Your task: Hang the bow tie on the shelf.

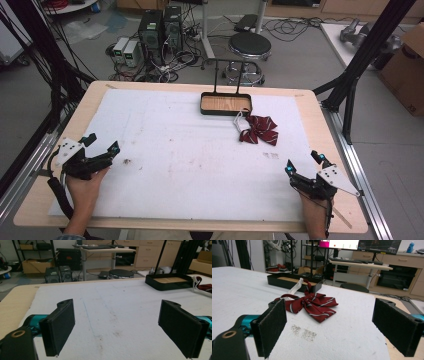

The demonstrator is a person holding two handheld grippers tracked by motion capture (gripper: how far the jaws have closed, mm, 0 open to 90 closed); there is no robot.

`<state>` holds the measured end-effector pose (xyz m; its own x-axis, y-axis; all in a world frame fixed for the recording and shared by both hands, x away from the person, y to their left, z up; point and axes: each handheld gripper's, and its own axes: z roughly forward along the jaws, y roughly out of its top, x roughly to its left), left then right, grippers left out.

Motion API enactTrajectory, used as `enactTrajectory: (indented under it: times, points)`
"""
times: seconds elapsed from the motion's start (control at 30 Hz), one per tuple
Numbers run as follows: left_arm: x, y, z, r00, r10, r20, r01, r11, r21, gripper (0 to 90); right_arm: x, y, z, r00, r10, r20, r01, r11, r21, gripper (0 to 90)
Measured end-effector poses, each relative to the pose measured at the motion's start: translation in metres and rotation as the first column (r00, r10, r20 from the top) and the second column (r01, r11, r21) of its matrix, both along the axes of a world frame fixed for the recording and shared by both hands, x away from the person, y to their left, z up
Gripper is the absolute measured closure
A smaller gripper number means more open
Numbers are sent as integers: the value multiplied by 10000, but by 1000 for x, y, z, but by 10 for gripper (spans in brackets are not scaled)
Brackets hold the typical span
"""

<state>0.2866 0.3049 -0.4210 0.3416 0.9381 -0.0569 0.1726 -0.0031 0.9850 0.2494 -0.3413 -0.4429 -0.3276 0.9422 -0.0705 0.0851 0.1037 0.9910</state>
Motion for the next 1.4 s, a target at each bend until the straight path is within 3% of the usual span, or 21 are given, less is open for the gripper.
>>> enactTrajectory:
  times: [0.8,0.9,1.07,1.17,1.4]
  points:
    - [-2,0,1,10000,-42,26,42,9999,-133,141,7,1,1,9987,-36,-500,37,10000,21,114]
    - [-2,1,1,10000,-53,40,54,9998,-186,141,12,5,5,9976,139,-675,-127,9997,185,114]
    - [-3,1,1,10000,-26,55,28,9997,-241,141,17,9,12,9981,242,-569,-228,9994,259,115]
    - [-3,1,1,10000,-50,63,52,9998,-200,141,28,14,24,9974,385,-610,-351,9979,552,115]
    - [-3,0,0,10000,-68,67,70,9998,-202,141,54,24,41,9966,532,-621,-489,9964,694,115]
